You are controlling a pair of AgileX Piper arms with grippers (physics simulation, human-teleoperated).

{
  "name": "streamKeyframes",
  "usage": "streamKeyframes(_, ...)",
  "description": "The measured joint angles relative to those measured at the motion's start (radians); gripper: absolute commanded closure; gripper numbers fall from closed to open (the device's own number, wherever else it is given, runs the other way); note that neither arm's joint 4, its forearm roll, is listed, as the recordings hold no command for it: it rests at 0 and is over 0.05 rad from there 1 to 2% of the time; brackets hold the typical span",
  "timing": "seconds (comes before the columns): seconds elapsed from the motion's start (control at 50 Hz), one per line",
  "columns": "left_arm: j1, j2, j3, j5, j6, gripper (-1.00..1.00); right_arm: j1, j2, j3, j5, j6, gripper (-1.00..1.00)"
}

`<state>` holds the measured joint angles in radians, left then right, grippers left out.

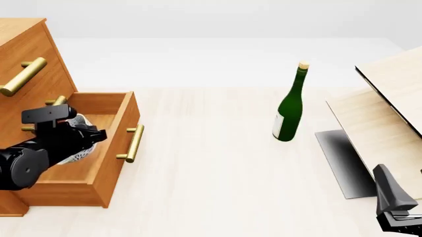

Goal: Put the bowl in the bottom drawer of the cabinet.

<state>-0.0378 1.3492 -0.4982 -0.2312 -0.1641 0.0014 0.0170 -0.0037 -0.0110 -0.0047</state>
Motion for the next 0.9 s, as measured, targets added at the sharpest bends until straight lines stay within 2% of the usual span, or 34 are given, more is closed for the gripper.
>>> streamKeyframes(0.34, 0.035, 0.015, 0.015, -0.020, 0.030, 1.00, 0.000, 0.000, 0.000, 0.000, 0.000, -1.00)
streamKeyframes(0.9, 0.064, 0.079, 0.033, -0.079, 0.030, 1.00, 0.000, 0.000, 0.000, 0.000, 0.000, -1.00)
